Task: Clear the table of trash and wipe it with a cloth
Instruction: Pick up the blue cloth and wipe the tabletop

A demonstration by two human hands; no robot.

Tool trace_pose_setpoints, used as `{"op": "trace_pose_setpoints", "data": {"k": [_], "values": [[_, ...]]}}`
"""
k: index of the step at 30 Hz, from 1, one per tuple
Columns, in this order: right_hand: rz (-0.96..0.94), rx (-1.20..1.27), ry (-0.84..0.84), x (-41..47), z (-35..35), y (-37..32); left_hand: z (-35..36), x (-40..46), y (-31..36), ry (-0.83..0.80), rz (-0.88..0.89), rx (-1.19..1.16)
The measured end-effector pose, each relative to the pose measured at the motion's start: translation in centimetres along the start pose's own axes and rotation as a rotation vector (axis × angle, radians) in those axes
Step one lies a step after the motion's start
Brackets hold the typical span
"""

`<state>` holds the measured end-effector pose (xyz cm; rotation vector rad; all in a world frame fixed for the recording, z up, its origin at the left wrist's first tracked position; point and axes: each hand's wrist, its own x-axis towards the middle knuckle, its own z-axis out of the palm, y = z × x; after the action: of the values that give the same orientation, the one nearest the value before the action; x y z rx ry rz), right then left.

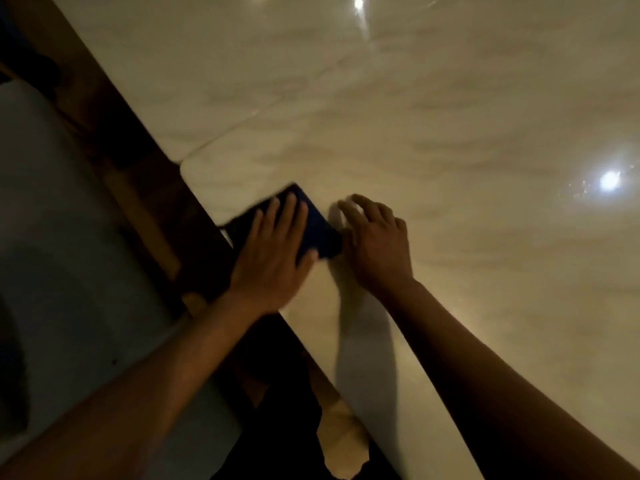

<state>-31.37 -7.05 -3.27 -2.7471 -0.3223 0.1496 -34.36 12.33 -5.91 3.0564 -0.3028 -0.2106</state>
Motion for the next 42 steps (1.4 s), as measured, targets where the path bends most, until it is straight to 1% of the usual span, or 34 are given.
{"op": "trace_pose_setpoints", "data": {"k": [3,4,5,6,9,10,11,12,13,15,17,18,20,23,26,29,31,32,33,34,36,39,40,41,42], "values": [[0.011,-0.068,-0.034,3.8,0.4,-2.8,-0.7,-0.6,-3.0,-0.094,0.228,0.018],[0.022,-0.09,-0.042,4.4,0.5,-3.5,-1.0,0.4,-4.7,-0.092,0.253,0.028],[0.037,-0.094,-0.039,4.7,0.6,-4.0,-1.3,1.9,-6.7,-0.07,0.232,0.033],[0.058,-0.085,-0.03,4.8,0.6,-4.3,-1.7,4.0,-8.7,-0.056,0.169,0.027],[0.103,-0.066,-0.05,4.5,0.8,-4.9,-3.4,10.3,-13.6,-0.114,-0.123,-0.032],[0.113,-0.066,-0.062,4.6,0.9,-5.0,-3.7,11.4,-14.0,-0.117,-0.201,-0.047],[0.131,-0.065,-0.068,4.9,0.8,-5.1,-3.7,11.8,-13.7,-0.107,-0.241,-0.054],[0.153,-0.062,-0.062,5.4,0.7,-5.3,-3.7,11.5,-12.8,-0.093,-0.239,-0.059],[0.17,-0.051,-0.053,6.0,0.5,-5.5,-3.6,10.6,-11.6,-0.093,-0.184,-0.064],[0.164,-0.017,-0.038,7.8,0.3,-6.1,-3.1,7.6,-9.8,-0.12,-0.004,-0.025],[0.107,0.023,-0.021,10.4,0.5,-7.2,-3.4,6.2,-10.3,-0.164,0.125,0.026],[0.08,0.042,-0.012,11.6,0.6,-7.8,-3.8,6.4,-11.3,-0.177,0.166,0.031],[0.036,0.056,-0.026,13.8,1.1,-9.0,-4.1,7.9,-13.9,-0.148,0.186,0.057],[-0.013,0.05,-0.062,17.0,1.9,-10.9,-4.6,11.9,-18.8,-0.118,0.094,0.04],[-0.048,-0.001,-0.059,21.1,2.8,-13.1,-5.6,17.0,-26.2,-0.079,-0.013,0.055],[-0.022,-0.031,-0.068,26.1,4.0,-15.9,-7.3,23.2,-33.8,-0.105,-0.131,0.018],[-0.001,-0.048,-0.054,29.7,4.9,-17.8,-7.4,26.3,-36.5,-0.096,-0.195,-0.006],[0.003,-0.054,-0.05,31.5,5.2,-18.6,-7.2,26.9,-36.9,-0.082,-0.199,-0.014],[0.014,-0.047,-0.051,33.2,5.6,-19.5,-7.0,26.7,-36.9,-0.07,-0.171,-0.019],[0.031,-0.031,-0.048,34.7,5.8,-20.3,-6.8,26.0,-36.7,-0.057,-0.104,-0.023],[0.074,-0.003,-0.018,37.8,6.1,-21.9,-6.7,24.1,-37.3,-0.07,0.101,-0.014],[0.098,-0.014,0.042,41.2,6.6,-24.0,-7.9,25.3,-41.7,-0.148,0.386,0.04],[0.099,-0.019,0.04,41.9,6.8,-24.6,-8.0,26.8,-43.6,-0.129,0.414,0.061],[0.104,-0.016,0.037,42.4,7.0,-25.1,-8.0,28.4,-45.4,-0.107,0.385,0.063],[0.113,-0.006,0.037,42.9,7.1,-25.4,-8.2,30.5,-47.2,-0.088,0.31,0.05]]}}
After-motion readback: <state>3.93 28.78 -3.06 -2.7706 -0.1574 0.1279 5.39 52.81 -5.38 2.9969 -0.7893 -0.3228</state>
